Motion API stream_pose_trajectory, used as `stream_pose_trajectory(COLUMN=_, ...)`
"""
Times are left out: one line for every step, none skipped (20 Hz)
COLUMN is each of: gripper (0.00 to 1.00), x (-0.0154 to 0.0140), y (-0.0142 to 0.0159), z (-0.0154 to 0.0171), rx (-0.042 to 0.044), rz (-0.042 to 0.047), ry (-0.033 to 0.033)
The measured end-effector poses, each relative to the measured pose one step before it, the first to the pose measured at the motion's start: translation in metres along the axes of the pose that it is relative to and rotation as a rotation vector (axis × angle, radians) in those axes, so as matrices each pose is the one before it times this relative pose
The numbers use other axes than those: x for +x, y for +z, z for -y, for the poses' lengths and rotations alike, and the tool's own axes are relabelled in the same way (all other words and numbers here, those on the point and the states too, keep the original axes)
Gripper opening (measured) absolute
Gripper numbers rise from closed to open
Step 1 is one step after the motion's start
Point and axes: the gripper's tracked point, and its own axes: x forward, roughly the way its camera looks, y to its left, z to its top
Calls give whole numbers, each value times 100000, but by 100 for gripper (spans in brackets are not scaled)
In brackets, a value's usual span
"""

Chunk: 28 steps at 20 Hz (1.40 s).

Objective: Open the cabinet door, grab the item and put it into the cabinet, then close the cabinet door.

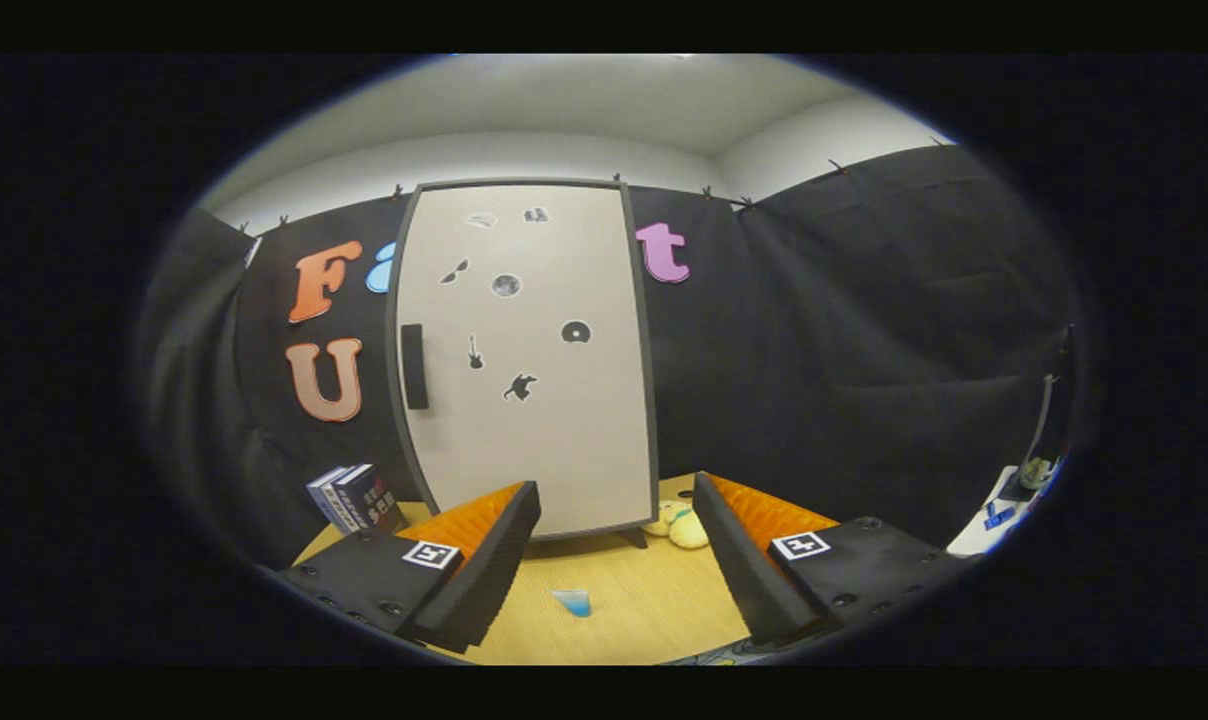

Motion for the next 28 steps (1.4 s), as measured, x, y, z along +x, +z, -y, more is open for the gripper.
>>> stream_pose_trajectory(gripper=98, x=546, y=325, z=-971, rx=-304, rz=272, ry=1737)
stream_pose_trajectory(gripper=98, x=657, y=396, z=-1036, rx=-143, rz=179, ry=1584)
stream_pose_trajectory(gripper=98, x=726, y=332, z=-1005, rx=84, rz=-139, ry=1282)
stream_pose_trajectory(gripper=98, x=849, y=184, z=-923, rx=331, rz=-927, ry=737)
stream_pose_trajectory(gripper=98, x=966, y=117, z=-1331, rx=296, rz=-1383, ry=2027)
stream_pose_trajectory(gripper=98, x=977, y=273, z=-1438, rx=227, rz=-988, ry=2488)
stream_pose_trajectory(gripper=98, x=1014, y=348, z=-1370, rx=-230, rz=-405, ry=2619)
stream_pose_trajectory(gripper=98, x=1077, y=467, z=-1073, rx=-627, rz=128, ry=1764)
stream_pose_trajectory(gripper=98, x=1234, y=419, z=-847, rx=-952, rz=370, ry=995)
stream_pose_trajectory(gripper=98, x=1155, y=311, z=-830, rx=-1073, rz=-469, ry=710)
stream_pose_trajectory(gripper=98, x=1220, y=474, z=-1030, rx=-472, rz=86, ry=1486)
stream_pose_trajectory(gripper=98, x=1209, y=394, z=-924, rx=-235, rz=-449, ry=1342)
stream_pose_trajectory(gripper=98, x=1111, y=447, z=-992, rx=-55, rz=-387, ry=1344)
stream_pose_trajectory(gripper=98, x=1129, y=498, z=-870, rx=-56, rz=-89, ry=1423)
stream_pose_trajectory(gripper=98, x=1083, y=382, z=-837, rx=-396, rz=-477, ry=1199)
stream_pose_trajectory(gripper=98, x=1006, y=347, z=-819, rx=-476, rz=-515, ry=1331)
stream_pose_trajectory(gripper=98, x=958, y=187, z=-795, rx=-228, rz=-640, ry=1255)
stream_pose_trajectory(gripper=98, x=922, y=147, z=-849, rx=46, rz=-657, ry=1560)
stream_pose_trajectory(gripper=98, x=989, y=-9, z=-786, rx=-16, rz=-759, ry=1510)
stream_pose_trajectory(gripper=98, x=1023, y=-19, z=-472, rx=-78, rz=-706, ry=637)
stream_pose_trajectory(gripper=98, x=996, y=28, z=-333, rx=-239, rz=-509, ry=278)
stream_pose_trajectory(gripper=97, x=998, y=-120, z=-284, rx=-305, rz=-1336, ry=116)
stream_pose_trajectory(gripper=97, x=826, y=-138, z=-147, rx=-493, rz=-1412, ry=-7)
stream_pose_trajectory(gripper=94, x=915, y=10, z=-182, rx=-336, rz=-654, ry=-352)
stream_pose_trajectory(gripper=89, x=820, y=-91, z=-218, rx=-194, rz=-769, ry=329)
stream_pose_trajectory(gripper=82, x=774, y=-101, z=-138, rx=-298, rz=-800, ry=-143)
stream_pose_trajectory(gripper=82, x=593, y=-135, z=19, rx=-124, rz=-675, ry=-710)
stream_pose_trajectory(gripper=82, x=507, y=-34, z=146, rx=335, rz=-437, ry=-667)
